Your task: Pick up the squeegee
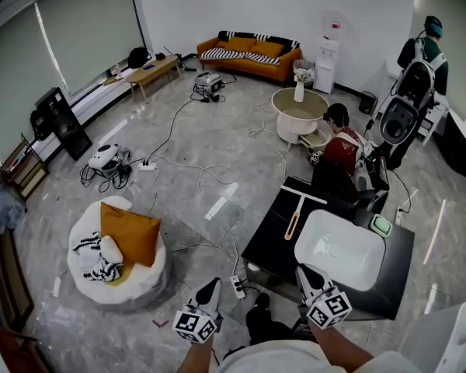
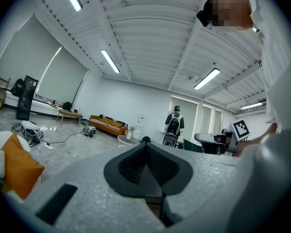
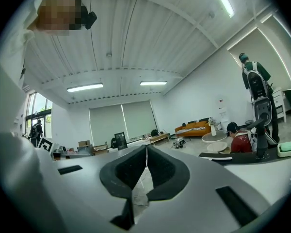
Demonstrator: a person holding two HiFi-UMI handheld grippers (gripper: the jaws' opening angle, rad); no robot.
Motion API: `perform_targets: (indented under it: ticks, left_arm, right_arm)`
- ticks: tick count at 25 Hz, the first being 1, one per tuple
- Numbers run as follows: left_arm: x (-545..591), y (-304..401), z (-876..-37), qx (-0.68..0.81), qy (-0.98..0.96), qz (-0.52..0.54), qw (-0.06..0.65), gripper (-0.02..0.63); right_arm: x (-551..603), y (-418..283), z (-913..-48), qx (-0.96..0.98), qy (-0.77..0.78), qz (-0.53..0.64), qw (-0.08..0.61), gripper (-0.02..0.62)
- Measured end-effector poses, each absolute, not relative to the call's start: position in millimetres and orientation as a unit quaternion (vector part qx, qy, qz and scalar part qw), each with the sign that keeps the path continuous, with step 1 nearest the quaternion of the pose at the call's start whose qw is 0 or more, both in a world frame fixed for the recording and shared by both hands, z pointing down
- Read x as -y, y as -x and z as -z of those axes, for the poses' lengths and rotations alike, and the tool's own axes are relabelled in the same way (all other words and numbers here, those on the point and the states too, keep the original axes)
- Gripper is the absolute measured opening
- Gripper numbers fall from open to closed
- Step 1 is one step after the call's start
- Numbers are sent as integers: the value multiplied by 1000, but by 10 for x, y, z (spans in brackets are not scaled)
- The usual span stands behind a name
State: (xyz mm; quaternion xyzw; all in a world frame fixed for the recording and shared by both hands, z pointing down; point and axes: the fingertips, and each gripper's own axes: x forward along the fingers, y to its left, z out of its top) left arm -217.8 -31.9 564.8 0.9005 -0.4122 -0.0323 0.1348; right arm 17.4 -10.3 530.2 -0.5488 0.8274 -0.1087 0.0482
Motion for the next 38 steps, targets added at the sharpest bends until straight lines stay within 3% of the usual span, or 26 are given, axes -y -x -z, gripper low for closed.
perform_targets:
  ticks: [12, 23, 27, 38]
  left_arm:
    - [2064, 1748, -5567, 366, -923, -9, 119, 15]
    - [3051, 1043, -5646, 285, -950, -29, 121, 15]
    - [3391, 837, -5744, 245, -960, -32, 134, 15]
    - [4116, 346, -6399, 63, -980, -71, 175, 15]
  right_arm:
    - [1608, -719, -5501, -790, 593, 142, 64, 15]
    - [2256, -1156, -5689, -752, 637, 163, 40, 18]
    - [2428, -1286, -5798, -722, 668, 176, 26, 71]
    - [2949, -1457, -6329, -609, 757, 235, -20, 118]
